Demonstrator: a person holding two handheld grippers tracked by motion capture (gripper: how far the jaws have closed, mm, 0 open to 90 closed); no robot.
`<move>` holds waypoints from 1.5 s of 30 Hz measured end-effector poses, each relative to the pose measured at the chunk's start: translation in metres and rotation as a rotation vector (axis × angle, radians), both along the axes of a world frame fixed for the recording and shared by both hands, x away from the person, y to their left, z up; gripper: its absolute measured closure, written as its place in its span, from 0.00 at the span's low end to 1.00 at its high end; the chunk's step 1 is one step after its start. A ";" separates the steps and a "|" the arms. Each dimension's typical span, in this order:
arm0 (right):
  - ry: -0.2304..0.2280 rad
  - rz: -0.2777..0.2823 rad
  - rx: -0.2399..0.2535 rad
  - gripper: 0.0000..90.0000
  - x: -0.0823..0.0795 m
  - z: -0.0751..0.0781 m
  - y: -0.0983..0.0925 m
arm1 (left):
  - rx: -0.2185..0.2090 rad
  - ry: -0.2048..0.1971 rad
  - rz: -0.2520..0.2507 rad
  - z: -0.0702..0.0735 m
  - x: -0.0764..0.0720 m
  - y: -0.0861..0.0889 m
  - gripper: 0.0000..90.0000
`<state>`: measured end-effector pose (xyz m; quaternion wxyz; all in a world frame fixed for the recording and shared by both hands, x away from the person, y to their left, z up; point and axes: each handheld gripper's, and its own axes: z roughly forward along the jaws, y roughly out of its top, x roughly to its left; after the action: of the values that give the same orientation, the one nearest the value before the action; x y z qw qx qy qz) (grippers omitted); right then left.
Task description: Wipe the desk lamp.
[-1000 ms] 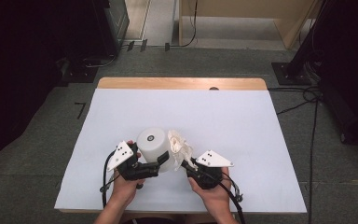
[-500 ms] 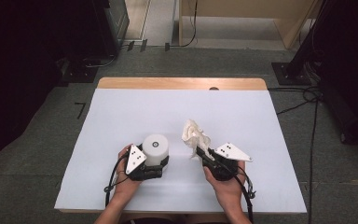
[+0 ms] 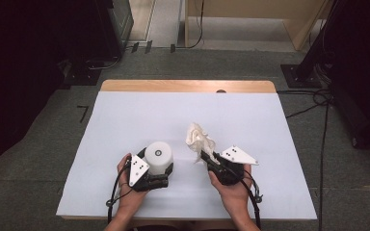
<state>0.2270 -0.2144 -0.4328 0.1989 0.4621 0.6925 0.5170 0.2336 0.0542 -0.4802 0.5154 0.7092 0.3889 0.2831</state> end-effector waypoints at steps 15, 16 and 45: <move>-0.048 0.079 -0.015 0.85 -0.011 0.003 0.020 | -0.020 0.073 -0.108 0.011 0.000 -0.005 0.09; -0.063 0.095 -0.025 0.85 -0.013 0.004 0.023 | -0.024 0.072 -0.128 0.014 -0.001 -0.006 0.09; 0.005 0.183 -0.046 0.85 -0.014 -0.010 0.044 | -0.227 0.035 -0.258 0.044 -0.001 0.018 0.09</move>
<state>0.2129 -0.1706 -0.4431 0.1598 0.3936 0.7439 0.5158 0.2324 0.0721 -0.4363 0.6175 0.6952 0.3331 0.1564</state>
